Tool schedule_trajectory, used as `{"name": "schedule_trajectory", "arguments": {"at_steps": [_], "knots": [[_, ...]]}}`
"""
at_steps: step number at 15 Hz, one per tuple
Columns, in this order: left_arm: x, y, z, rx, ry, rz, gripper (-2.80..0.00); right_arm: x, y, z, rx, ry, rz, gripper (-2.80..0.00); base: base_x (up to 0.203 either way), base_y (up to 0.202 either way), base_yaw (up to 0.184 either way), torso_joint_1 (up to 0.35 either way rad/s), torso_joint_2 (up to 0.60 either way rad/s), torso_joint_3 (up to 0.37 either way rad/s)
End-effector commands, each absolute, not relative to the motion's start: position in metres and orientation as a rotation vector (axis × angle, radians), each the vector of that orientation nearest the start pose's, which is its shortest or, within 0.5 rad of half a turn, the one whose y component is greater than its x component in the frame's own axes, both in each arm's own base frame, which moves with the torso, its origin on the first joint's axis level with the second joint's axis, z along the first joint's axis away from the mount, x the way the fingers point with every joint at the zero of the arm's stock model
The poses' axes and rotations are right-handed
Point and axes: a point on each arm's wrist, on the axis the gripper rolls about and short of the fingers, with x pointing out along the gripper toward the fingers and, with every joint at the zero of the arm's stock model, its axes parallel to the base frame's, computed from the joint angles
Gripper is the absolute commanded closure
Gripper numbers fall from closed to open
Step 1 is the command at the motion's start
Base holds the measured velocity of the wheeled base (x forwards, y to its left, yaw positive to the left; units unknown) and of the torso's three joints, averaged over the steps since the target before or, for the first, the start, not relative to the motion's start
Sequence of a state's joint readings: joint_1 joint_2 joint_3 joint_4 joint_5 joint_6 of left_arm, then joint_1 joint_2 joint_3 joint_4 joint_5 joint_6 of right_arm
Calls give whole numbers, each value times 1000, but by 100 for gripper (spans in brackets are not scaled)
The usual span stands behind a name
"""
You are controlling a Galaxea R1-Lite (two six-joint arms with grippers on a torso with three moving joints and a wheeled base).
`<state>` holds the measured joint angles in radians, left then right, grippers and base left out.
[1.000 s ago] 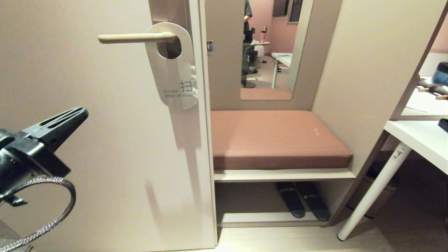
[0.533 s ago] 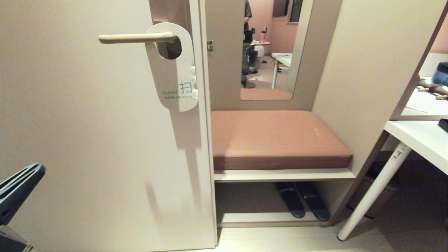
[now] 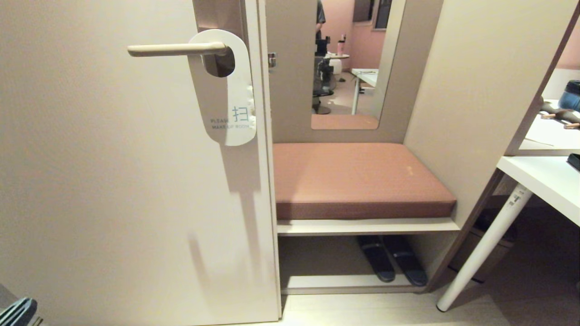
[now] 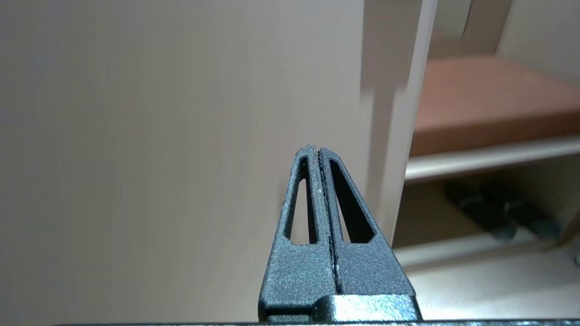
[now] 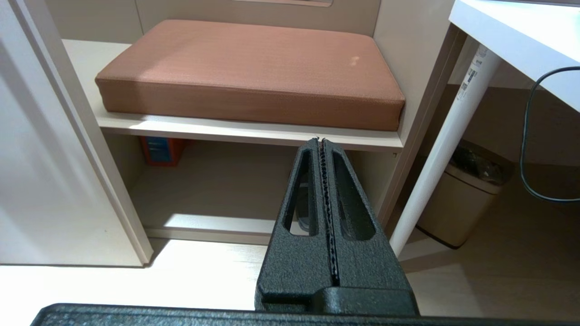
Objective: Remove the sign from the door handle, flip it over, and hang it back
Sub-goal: Take down the sign
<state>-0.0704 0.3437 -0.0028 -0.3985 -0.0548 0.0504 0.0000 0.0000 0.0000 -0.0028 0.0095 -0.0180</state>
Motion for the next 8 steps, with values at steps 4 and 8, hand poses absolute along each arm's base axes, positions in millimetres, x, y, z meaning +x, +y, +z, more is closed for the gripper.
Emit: {"name": "schedule_trajectory", "arguments": {"at_steps": [4,8], "knots": [[-18,-1,88,48,-44,-60,0,-23,0,76,-18,-3,9,0,0,0,0,0,0,0],[-23,0,82,19,-66,-27,0,-23,0,76,-18,-3,9,0,0,0,0,0,0,0]]}}
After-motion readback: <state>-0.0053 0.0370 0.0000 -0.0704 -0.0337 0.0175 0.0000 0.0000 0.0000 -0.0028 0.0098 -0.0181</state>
